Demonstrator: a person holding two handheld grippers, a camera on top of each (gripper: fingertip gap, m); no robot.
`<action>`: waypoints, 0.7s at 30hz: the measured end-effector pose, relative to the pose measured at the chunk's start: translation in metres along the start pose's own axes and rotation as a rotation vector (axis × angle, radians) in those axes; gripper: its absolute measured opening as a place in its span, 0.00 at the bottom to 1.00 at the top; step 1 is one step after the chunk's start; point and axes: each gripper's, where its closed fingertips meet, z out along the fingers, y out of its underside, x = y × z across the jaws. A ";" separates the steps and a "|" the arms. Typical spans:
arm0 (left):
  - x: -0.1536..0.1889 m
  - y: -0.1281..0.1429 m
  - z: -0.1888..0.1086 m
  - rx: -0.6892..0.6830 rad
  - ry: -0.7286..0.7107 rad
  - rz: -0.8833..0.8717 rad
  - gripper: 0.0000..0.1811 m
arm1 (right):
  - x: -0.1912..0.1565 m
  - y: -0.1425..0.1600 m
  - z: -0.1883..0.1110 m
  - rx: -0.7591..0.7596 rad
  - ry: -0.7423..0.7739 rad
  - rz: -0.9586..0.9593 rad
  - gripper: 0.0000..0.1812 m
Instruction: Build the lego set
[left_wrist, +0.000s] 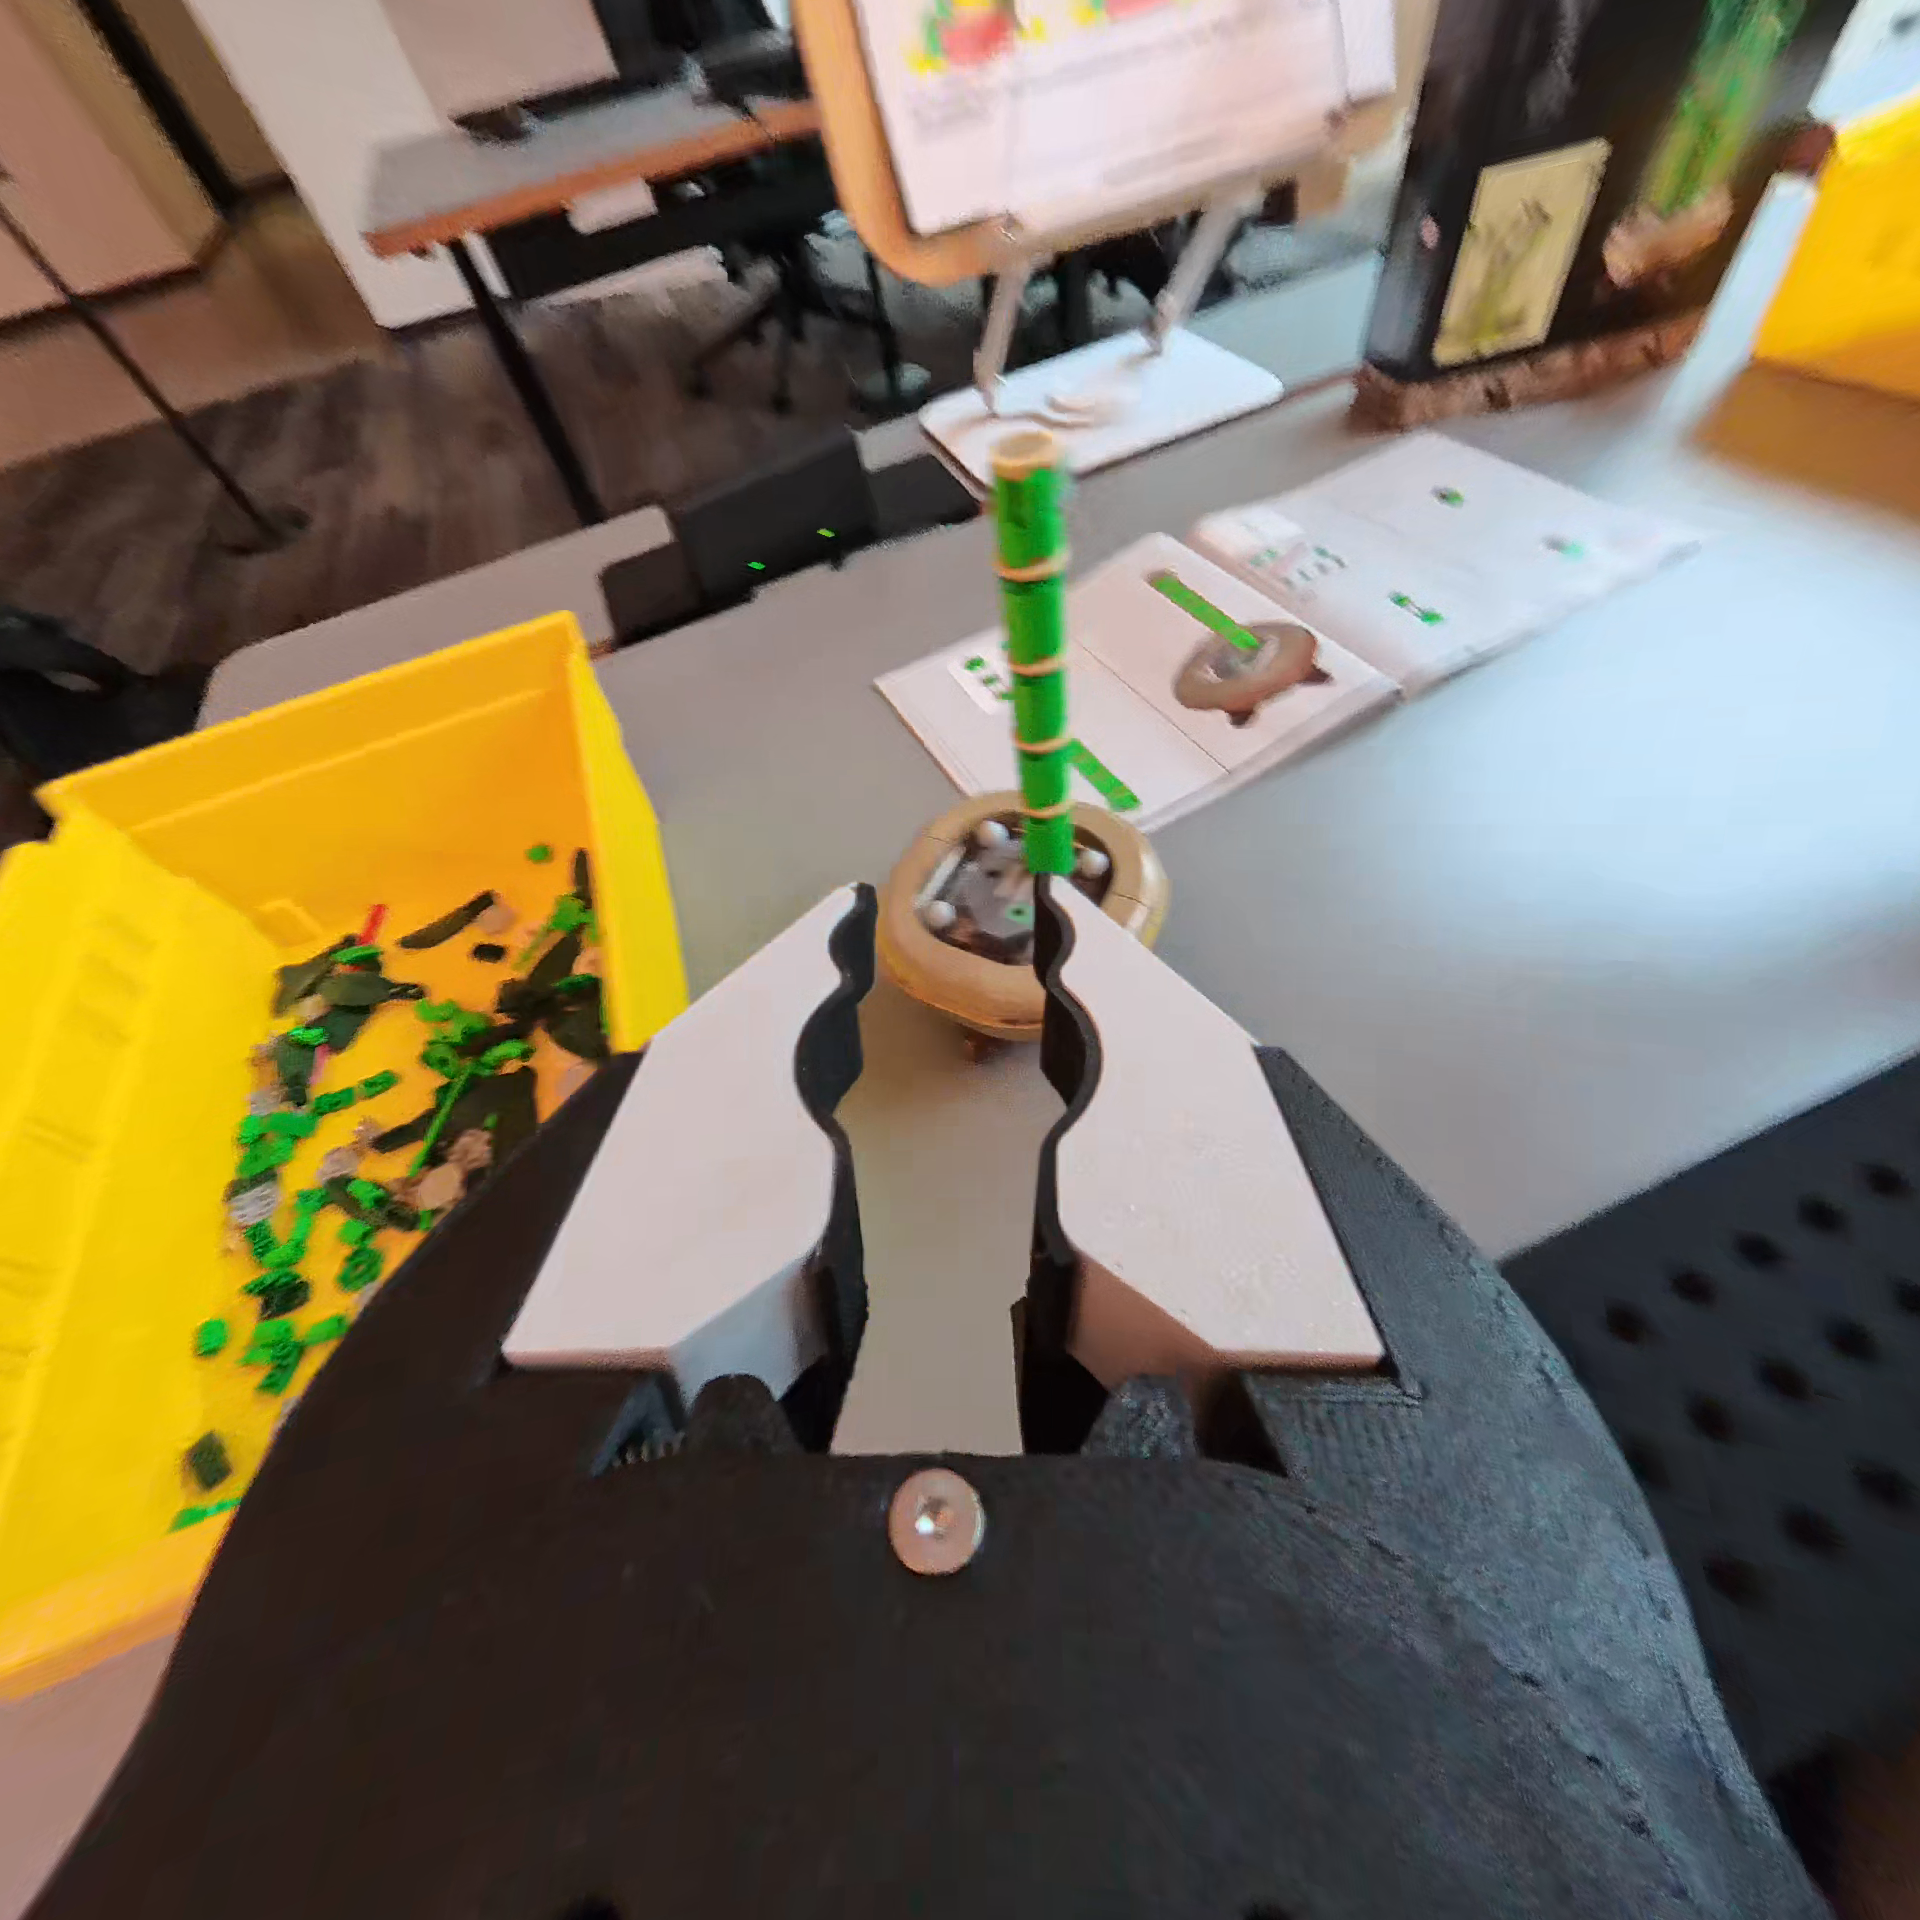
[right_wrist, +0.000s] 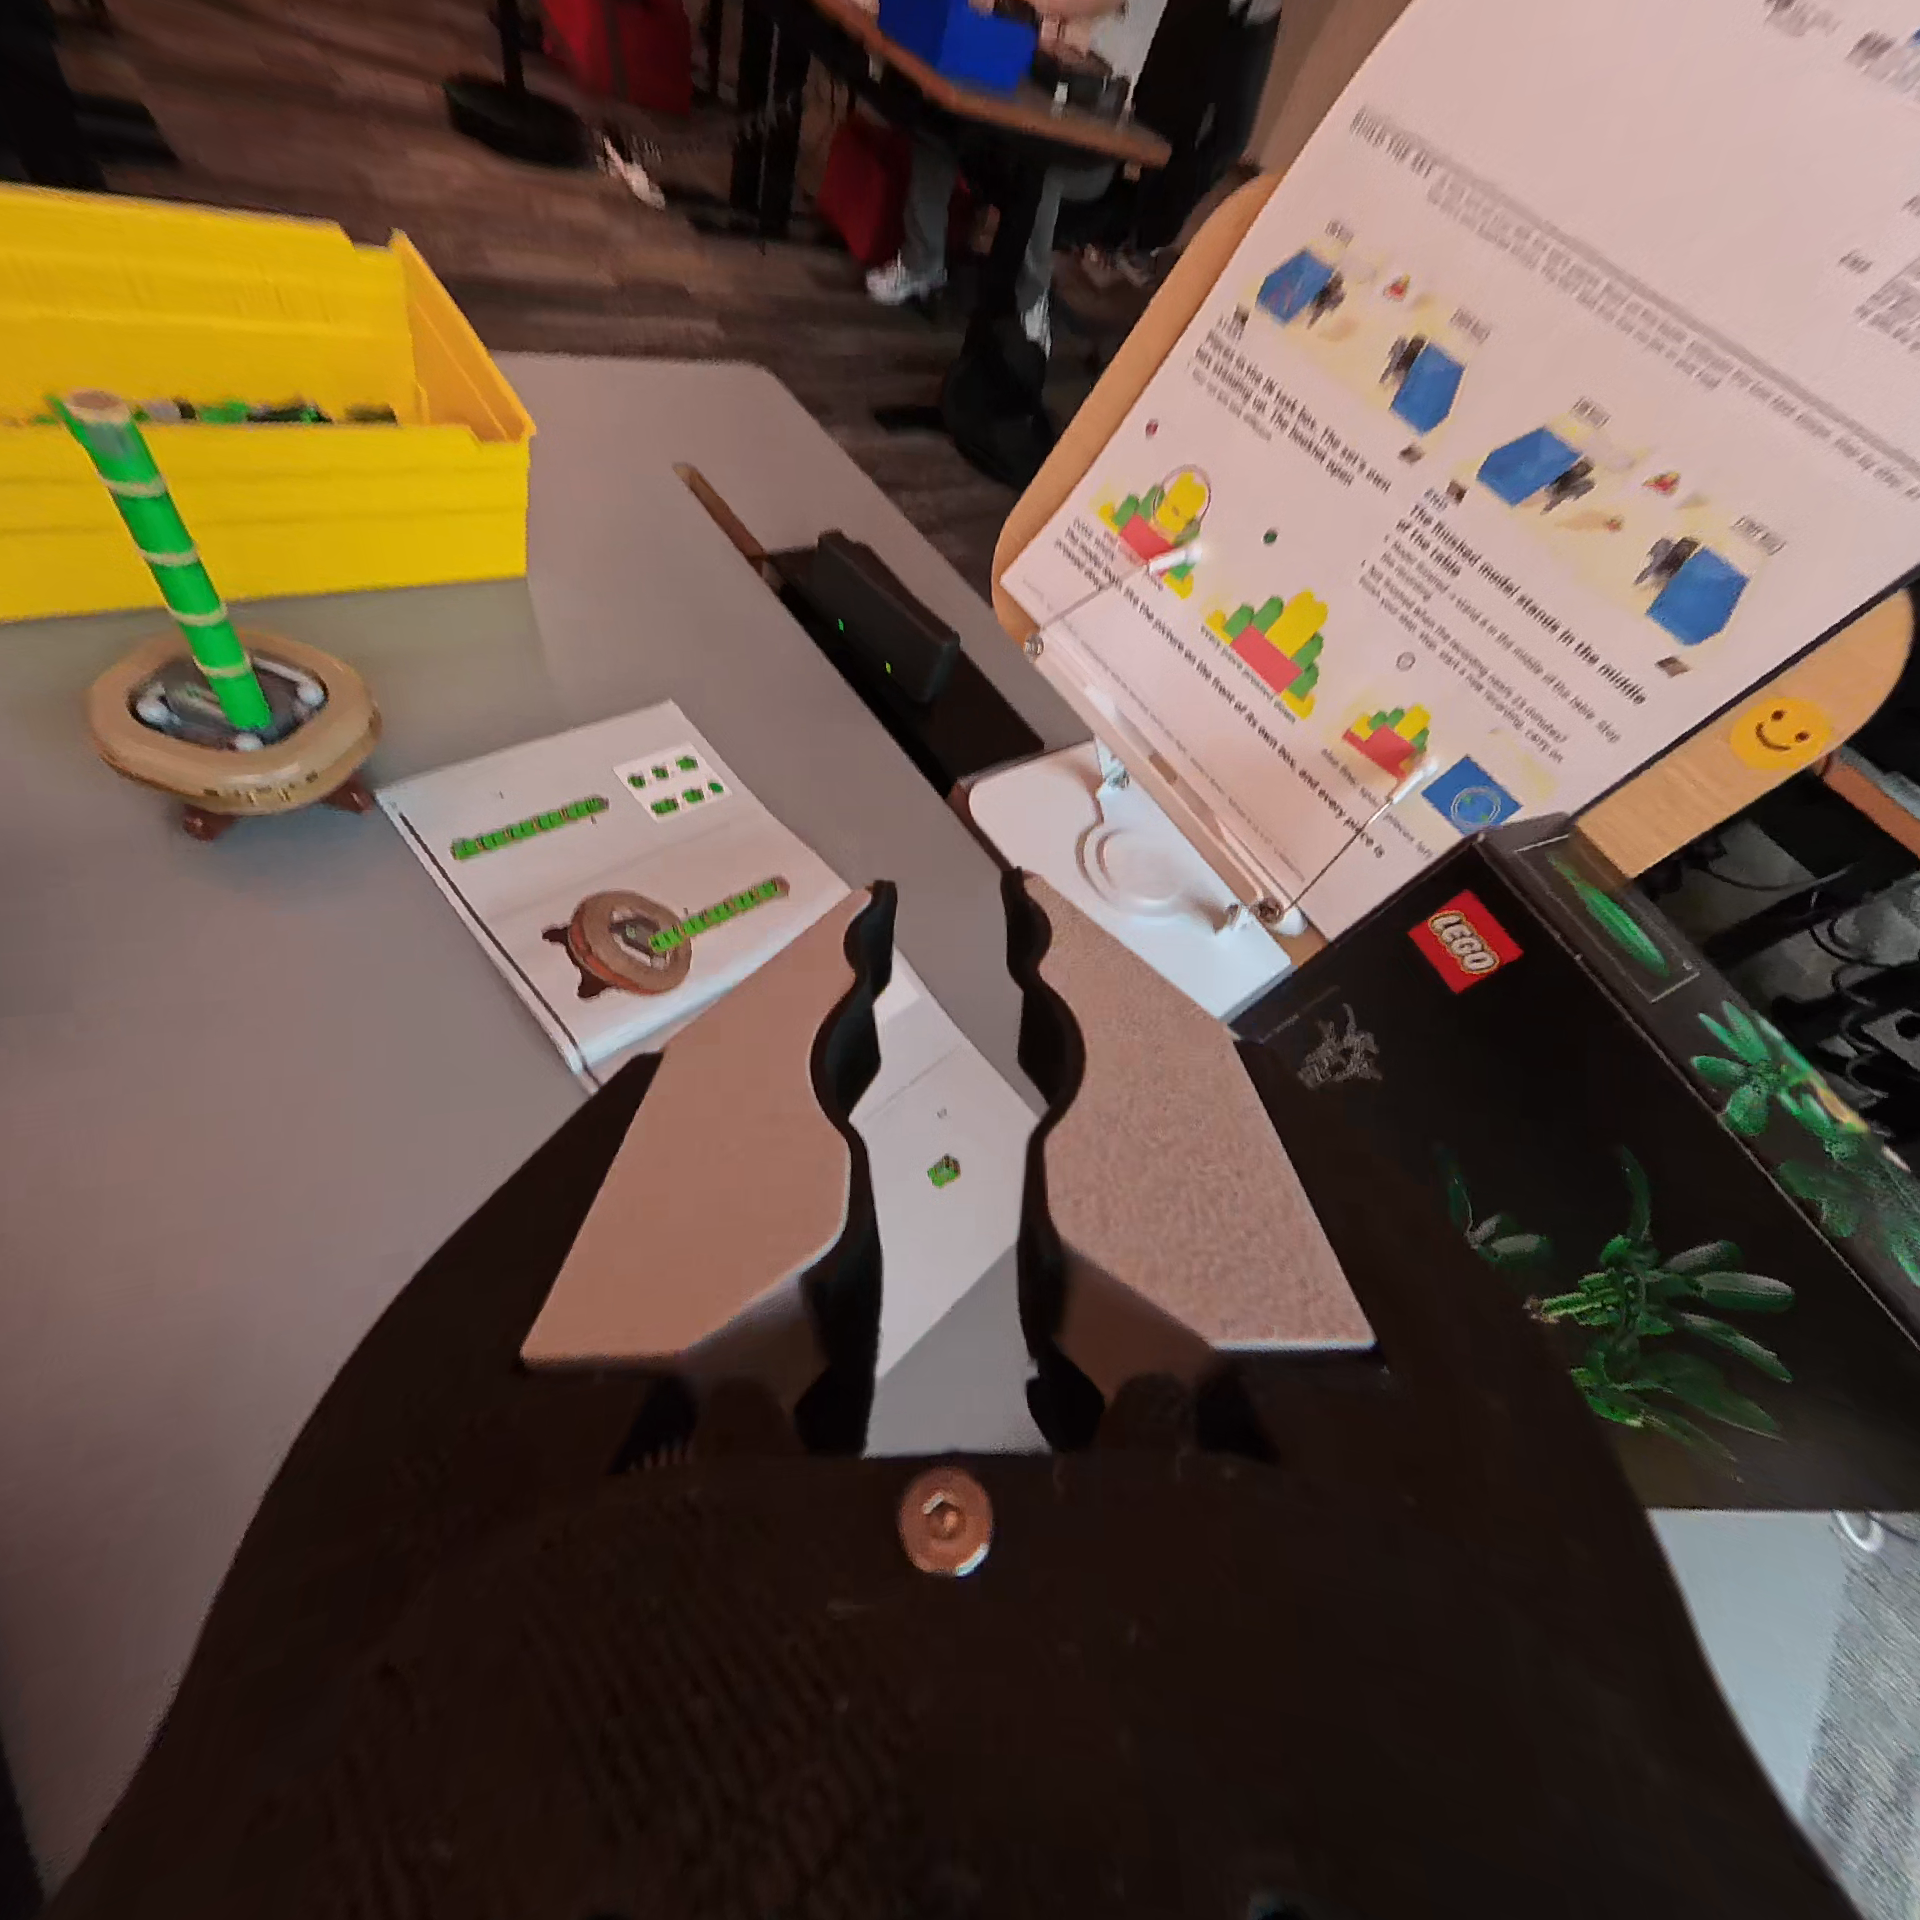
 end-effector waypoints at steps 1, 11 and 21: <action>0.012 0.000 0.004 -0.021 0.034 0.020 0.16 | -0.002 0.006 0.004 -0.039 -0.004 -0.016 0.12; 0.122 -0.014 0.037 -0.024 0.358 0.041 0.30 | -0.011 0.053 0.028 -0.319 -0.032 -0.053 0.12; 0.128 -0.006 0.048 -0.049 0.348 0.080 0.29 | -0.025 0.062 0.028 -0.371 -0.107 -0.034 0.12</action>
